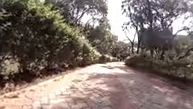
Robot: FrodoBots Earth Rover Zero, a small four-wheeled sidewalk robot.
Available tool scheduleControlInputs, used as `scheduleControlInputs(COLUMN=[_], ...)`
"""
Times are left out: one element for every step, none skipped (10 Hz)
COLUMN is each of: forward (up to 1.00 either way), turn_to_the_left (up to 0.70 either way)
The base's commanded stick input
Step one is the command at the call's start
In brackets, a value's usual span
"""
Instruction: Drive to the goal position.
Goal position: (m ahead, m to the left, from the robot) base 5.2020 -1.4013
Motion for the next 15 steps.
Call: scheduleControlInputs(forward=[0.3,0.3,0.3,0.3,0.3,0.3,0.3,0.3,0.3,0.3,0.3,0.3,0.3,0.3,0.3], turn_to_the_left=[0.0,0.0,0.0,0.0,0.0,0.0,0.0,0.0,0.0,0.0,0.0,0.0,0.0,0.0,0.0])
